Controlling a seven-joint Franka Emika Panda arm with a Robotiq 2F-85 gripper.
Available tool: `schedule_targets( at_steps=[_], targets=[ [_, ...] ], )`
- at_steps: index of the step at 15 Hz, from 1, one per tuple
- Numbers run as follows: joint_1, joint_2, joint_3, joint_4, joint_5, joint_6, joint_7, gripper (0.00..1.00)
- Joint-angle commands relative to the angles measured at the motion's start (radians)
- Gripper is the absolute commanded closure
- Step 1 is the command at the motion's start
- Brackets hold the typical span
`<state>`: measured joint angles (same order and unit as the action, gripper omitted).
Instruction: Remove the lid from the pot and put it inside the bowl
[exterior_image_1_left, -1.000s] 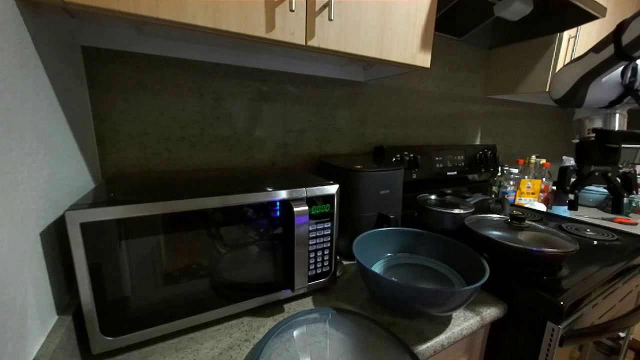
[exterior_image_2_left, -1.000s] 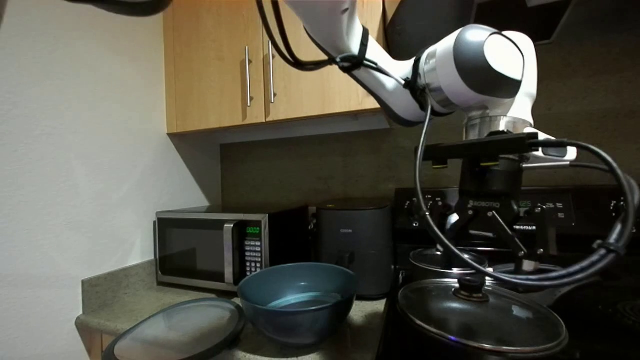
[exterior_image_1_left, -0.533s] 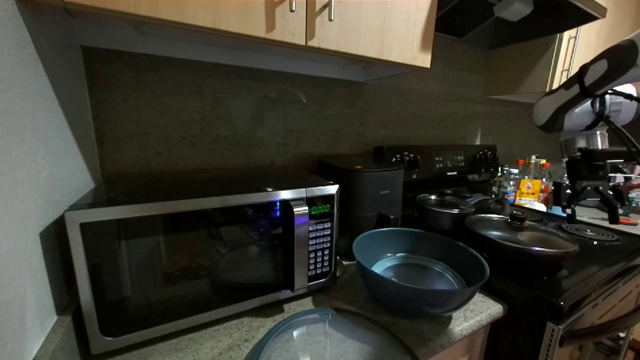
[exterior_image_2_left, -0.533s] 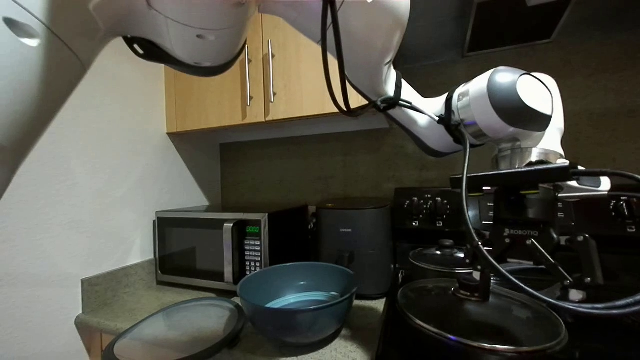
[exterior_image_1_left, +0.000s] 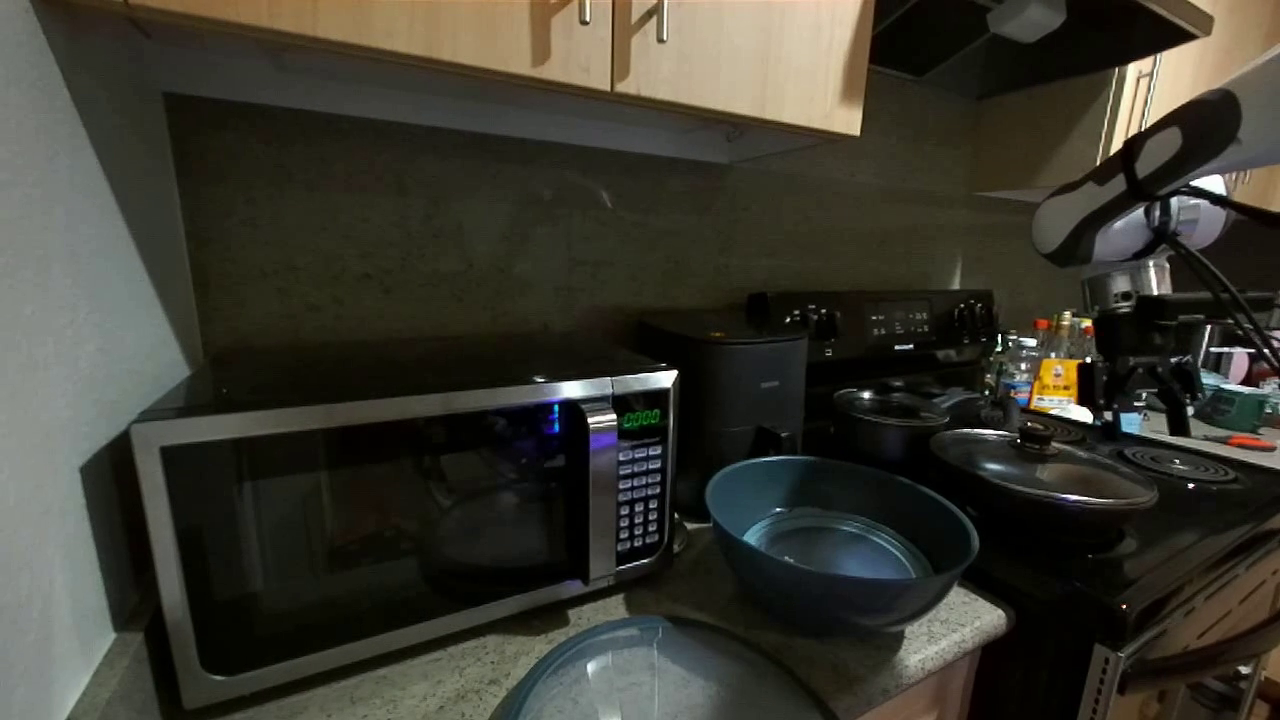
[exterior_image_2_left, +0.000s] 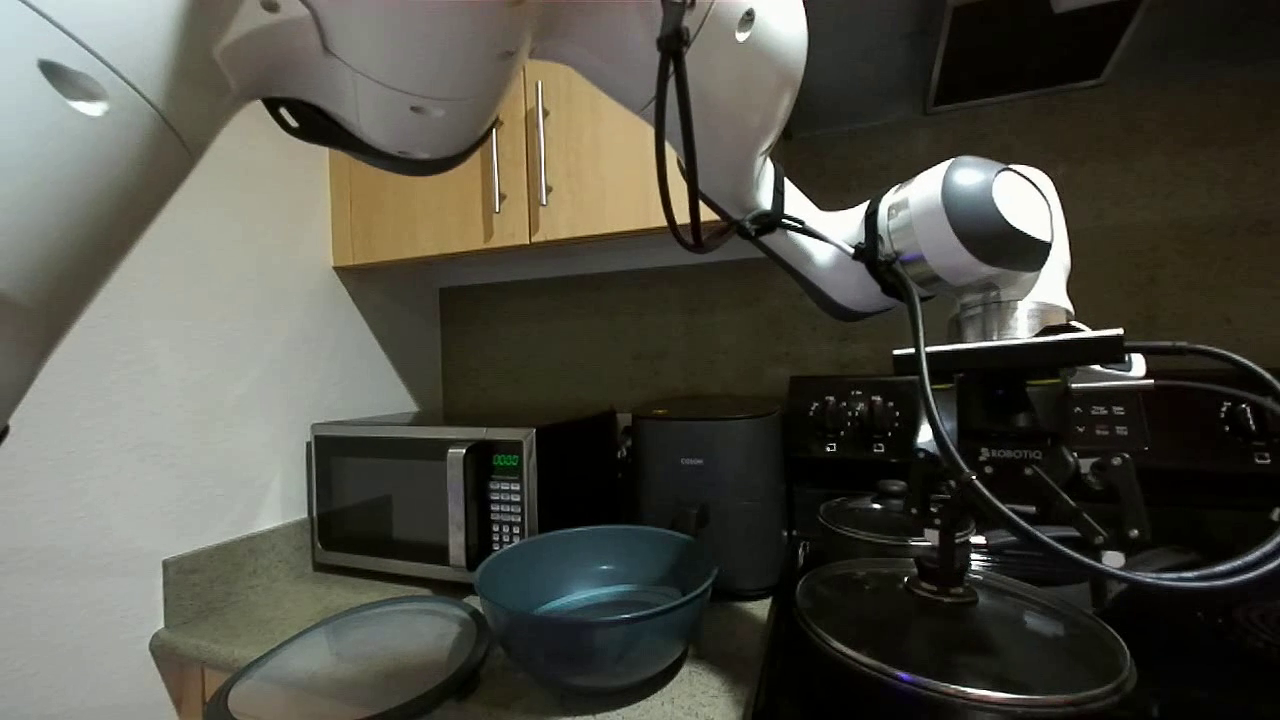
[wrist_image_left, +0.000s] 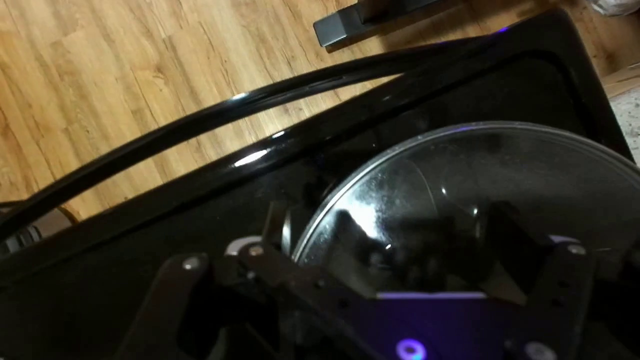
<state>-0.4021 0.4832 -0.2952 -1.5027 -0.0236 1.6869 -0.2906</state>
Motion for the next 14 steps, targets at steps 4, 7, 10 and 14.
schedule_targets(
  at_steps=[4, 7, 10, 14],
  targets=[
    [-0.046, 0.122, 0.101, 0.196, 0.001, -0.111, -0.228, 0.0],
    [-0.037, 0.116, 0.105, 0.179, -0.008, -0.101, -0.19, 0.0],
    [-0.039, 0.132, 0.114, 0.193, -0.001, -0.099, -0.199, 0.0],
    [-0.044, 0.166, 0.12, 0.216, 0.013, -0.071, -0.185, 0.0]
  ],
)
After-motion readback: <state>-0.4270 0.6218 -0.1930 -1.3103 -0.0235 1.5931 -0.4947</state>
